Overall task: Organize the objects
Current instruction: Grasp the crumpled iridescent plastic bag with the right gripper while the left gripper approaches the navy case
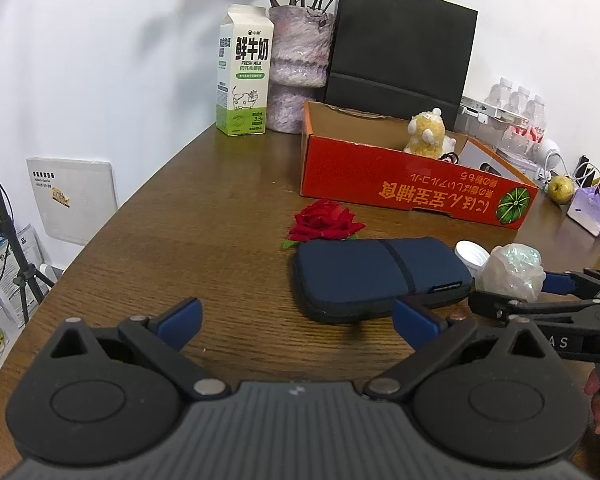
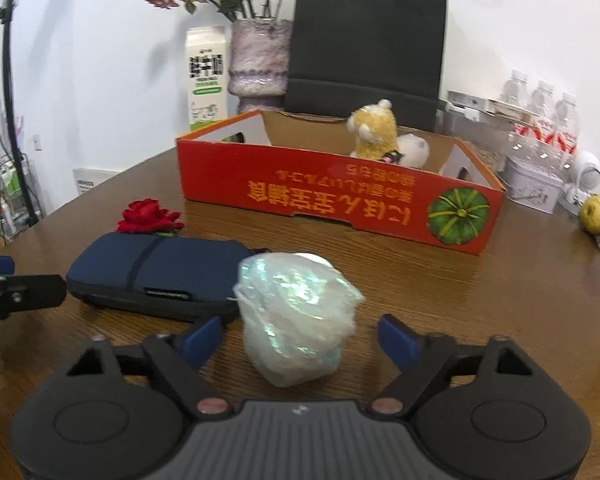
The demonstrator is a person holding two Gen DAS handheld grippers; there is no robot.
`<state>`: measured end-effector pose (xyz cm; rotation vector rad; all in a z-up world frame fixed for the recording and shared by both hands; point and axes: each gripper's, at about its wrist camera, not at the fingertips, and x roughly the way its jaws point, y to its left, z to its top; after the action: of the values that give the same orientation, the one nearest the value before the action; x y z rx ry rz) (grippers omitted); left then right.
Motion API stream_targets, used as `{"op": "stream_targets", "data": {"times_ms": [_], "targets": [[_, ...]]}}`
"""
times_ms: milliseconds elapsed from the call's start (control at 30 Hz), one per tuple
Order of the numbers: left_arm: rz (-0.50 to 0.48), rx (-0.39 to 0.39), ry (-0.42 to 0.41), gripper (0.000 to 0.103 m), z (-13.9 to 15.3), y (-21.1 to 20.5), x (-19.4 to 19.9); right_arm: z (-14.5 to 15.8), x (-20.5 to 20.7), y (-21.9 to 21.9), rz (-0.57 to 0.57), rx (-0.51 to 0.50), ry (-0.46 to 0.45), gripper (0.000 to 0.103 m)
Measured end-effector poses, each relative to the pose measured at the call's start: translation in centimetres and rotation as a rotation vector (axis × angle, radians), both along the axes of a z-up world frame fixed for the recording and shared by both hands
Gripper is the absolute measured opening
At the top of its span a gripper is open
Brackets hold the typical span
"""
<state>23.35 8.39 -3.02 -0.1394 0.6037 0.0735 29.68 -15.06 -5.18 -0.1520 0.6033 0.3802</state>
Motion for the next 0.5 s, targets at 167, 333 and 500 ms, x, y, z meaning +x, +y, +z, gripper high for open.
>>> {"op": "stream_targets", "data": {"times_ms": [167,333,500], "targets": [[0.005,0.007,0.006,0.103,-0.1,0.0,0.0,0.4,-0.7,0.0,0.019,0.025,-0.045,0.046],[0.015,0.011,0.012,0.103,-0.3,0.0,0.0,0.5,-1.2,0.1,0.027,0.012,-0.063,0.044],[0.035,0.009,0.019,0.103,-0.5,0.2,0.2,0.6,-1.7,-0.3,0.022,0.019,-0.080,0.044]]}}
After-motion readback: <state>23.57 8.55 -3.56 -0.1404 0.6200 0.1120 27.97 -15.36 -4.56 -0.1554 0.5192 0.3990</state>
